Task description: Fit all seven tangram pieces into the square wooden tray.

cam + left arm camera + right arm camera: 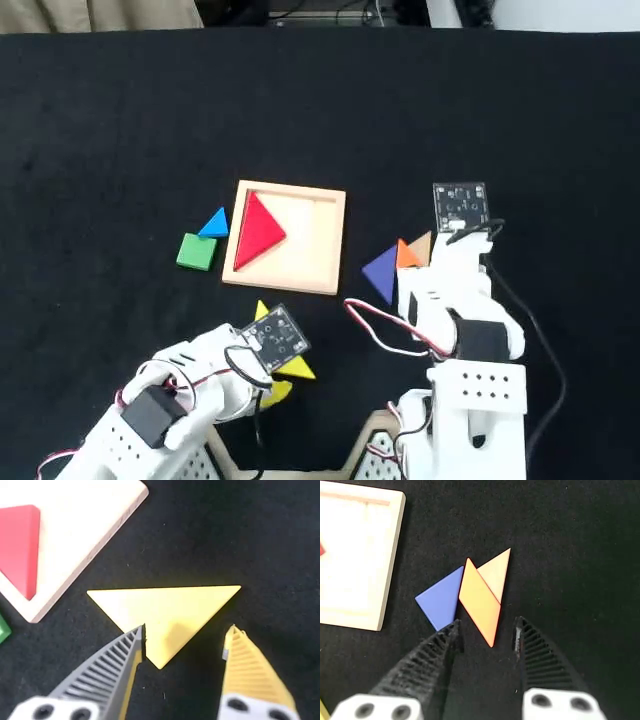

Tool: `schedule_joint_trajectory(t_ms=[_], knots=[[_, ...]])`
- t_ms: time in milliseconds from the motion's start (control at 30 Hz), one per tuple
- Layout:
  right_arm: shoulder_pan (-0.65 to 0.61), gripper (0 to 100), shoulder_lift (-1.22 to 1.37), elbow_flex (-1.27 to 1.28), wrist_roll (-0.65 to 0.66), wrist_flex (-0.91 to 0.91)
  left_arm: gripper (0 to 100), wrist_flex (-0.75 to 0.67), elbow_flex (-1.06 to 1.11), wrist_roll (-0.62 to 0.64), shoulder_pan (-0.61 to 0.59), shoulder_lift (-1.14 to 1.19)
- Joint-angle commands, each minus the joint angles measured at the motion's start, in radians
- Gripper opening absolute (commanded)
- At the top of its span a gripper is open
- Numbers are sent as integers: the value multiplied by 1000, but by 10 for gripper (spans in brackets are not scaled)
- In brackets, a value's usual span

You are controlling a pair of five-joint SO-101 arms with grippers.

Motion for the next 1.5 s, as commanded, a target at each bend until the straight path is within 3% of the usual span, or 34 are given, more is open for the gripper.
schedule_joint_trajectory(t_ms=[0, 133, 333, 467, 767, 933, 1100, 1267, 1467], knots=[[17, 166, -22, -1, -3, -21, 261, -9, -45, -6, 13, 0], [20, 166, -21, 1, -3, -23, 261, -9, -176, -6, -50, -2], [21, 166, -16, 87, -3, -135, 261, 0, -315, -6, -243, 8], [21, 166, -16, 160, -3, -238, 319, 100, -407, -12, -358, 48], [21, 168, -19, 180, -100, -262, 342, 146, -605, -112, -349, 434], [21, 168, -22, 191, -100, -262, 342, 198, -688, -132, -242, 663], [21, 168, -22, 196, -98, -262, 342, 226, -687, -138, -166, 646], [26, 168, -22, 196, -98, -262, 342, 219, -636, -250, -154, 569], [155, 167, -22, 186, -104, -262, 342, 184, -610, -259, -153, 677]])
